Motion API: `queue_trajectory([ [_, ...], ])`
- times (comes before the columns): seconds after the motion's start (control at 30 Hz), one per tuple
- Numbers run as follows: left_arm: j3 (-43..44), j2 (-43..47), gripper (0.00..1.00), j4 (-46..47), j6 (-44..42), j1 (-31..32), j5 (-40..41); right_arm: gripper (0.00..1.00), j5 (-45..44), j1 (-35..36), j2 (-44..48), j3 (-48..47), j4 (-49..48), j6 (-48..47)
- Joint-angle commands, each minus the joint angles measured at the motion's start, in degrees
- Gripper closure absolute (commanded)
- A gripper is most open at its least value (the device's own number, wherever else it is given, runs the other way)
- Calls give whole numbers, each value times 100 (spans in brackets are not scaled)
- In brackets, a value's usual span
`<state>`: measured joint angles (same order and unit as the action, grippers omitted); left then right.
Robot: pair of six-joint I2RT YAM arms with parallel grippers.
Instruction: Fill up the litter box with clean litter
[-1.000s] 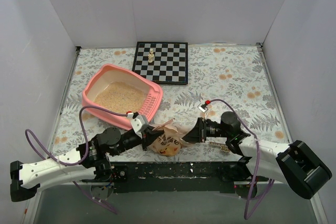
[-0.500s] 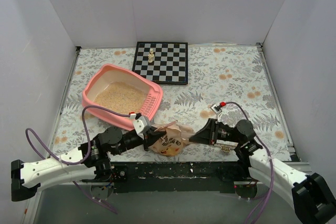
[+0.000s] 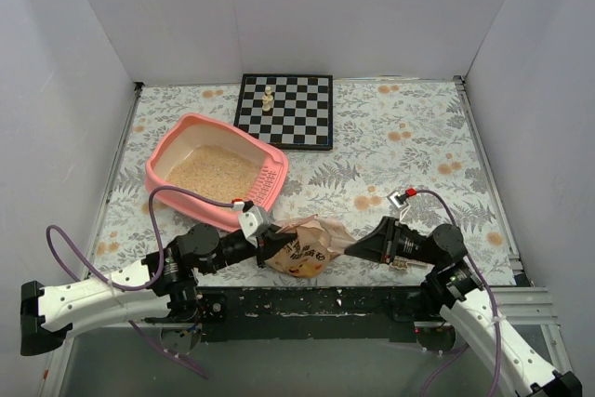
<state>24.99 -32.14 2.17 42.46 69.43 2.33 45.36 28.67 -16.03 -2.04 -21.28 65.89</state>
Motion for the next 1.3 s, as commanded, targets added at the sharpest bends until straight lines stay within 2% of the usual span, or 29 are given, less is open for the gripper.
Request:
queue_trajectory([
  [0.0, -38, 59, 100, 257, -53, 9, -163, 99, -361, -36, 661, 846, 983, 389],
  [0.37, -74, 6, 100, 319, -97, 9, -22, 99, -1249, -28, 2446, 284, 3524, 890],
  [0.53, -73, -29, 100, 345, -106, 18, -13, 99, -1363, -28, 2684, -392, 4262, 777],
  [0.97, -56, -152, 100, 380, -71, 9, -4, 99, -1671, -36, 2728, -1544, 4949, 697],
  [1.27, -100, 32, 100, 450, -45, 9, 48, 99, -1636, -36, 2728, -1765, 4783, 767],
])
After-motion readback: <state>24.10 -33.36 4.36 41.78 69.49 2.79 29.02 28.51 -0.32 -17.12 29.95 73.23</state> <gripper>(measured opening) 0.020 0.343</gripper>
